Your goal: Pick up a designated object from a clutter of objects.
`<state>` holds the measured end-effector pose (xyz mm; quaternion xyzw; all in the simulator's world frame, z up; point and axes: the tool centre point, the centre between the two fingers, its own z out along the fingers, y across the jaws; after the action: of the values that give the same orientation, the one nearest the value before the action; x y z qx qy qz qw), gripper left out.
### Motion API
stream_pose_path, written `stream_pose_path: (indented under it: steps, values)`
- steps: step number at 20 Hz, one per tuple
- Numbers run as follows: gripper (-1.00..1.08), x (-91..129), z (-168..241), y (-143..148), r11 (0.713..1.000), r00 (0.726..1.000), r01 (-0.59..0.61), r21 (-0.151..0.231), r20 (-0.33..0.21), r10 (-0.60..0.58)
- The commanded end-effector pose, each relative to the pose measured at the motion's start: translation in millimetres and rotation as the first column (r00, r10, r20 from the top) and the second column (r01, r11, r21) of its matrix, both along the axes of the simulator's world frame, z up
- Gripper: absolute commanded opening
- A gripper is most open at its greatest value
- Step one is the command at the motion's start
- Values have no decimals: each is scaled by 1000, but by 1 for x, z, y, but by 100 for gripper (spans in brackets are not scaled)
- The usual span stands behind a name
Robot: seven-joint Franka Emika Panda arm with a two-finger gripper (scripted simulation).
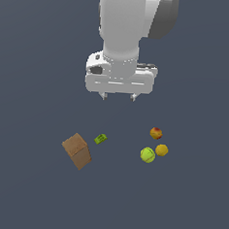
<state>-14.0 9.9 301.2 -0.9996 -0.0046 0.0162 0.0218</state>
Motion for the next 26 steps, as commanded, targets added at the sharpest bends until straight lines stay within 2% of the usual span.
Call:
stream_pose_path:
  steps: [1, 12, 20, 26]
  values:
    - [100, 0, 0, 0, 1000, 1000, 0, 0, 0, 0]
    - [100, 6, 19, -28, 999, 998, 37, 0, 42, -37]
    - [100, 6, 16, -25, 1000, 999, 30, -1, 40, -30]
    - [100, 12, -7, -3, 999, 999, -28, -18, 38, 29]
